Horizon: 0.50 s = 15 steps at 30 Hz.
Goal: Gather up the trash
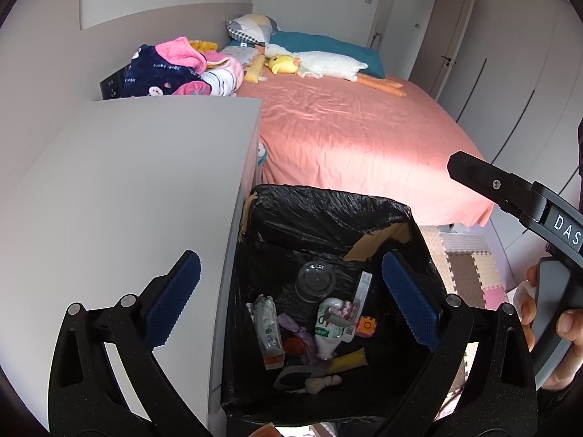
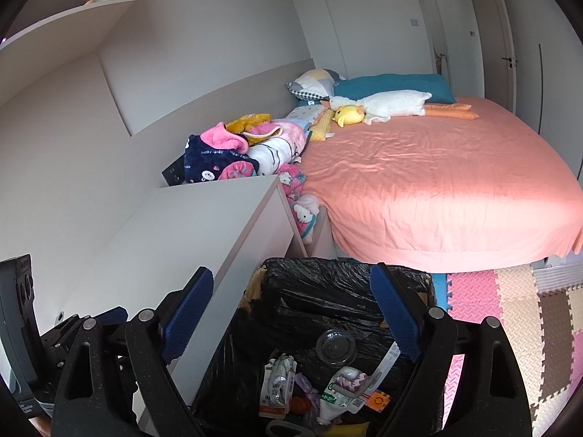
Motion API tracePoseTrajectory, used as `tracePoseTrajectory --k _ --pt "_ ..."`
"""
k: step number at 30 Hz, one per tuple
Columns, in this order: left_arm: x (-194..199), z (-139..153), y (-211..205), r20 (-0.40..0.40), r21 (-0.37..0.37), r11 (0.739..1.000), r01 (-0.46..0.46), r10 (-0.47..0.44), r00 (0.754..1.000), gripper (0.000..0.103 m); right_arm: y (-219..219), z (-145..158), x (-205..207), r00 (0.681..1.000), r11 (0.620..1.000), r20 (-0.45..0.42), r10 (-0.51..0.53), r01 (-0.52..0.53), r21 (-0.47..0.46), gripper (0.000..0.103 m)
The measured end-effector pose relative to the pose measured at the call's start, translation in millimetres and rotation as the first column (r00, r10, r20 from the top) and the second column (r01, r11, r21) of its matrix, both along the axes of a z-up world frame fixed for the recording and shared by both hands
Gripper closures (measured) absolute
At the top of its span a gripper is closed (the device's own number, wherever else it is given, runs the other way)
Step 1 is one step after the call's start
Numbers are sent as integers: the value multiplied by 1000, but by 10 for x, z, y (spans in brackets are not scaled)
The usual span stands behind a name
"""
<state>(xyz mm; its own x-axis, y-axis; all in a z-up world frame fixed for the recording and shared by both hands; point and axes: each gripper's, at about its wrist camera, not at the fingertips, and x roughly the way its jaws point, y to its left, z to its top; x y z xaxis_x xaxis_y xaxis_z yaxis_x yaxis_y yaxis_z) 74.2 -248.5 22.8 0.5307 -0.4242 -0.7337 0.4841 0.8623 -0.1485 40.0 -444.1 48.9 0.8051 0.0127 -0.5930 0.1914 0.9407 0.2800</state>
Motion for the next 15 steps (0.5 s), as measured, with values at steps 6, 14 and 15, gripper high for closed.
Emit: tracePoseTrajectory --k 6,14,15 --pt "-21 36 -29 16 10 1000 10 -11 1000 6 5 24 -14 1000 1000 4 -1 1 -4 15" --pt "-20 35 -43 24 21 1000 10 -11 1000 6 0 32 -17 1000 1000 3 -2 2 -7 15" --pt "-20 34 -43 24 21 1000 9 -10 1000 6 -5 34 -18 1000 1000 3 -1 1 -7 15"
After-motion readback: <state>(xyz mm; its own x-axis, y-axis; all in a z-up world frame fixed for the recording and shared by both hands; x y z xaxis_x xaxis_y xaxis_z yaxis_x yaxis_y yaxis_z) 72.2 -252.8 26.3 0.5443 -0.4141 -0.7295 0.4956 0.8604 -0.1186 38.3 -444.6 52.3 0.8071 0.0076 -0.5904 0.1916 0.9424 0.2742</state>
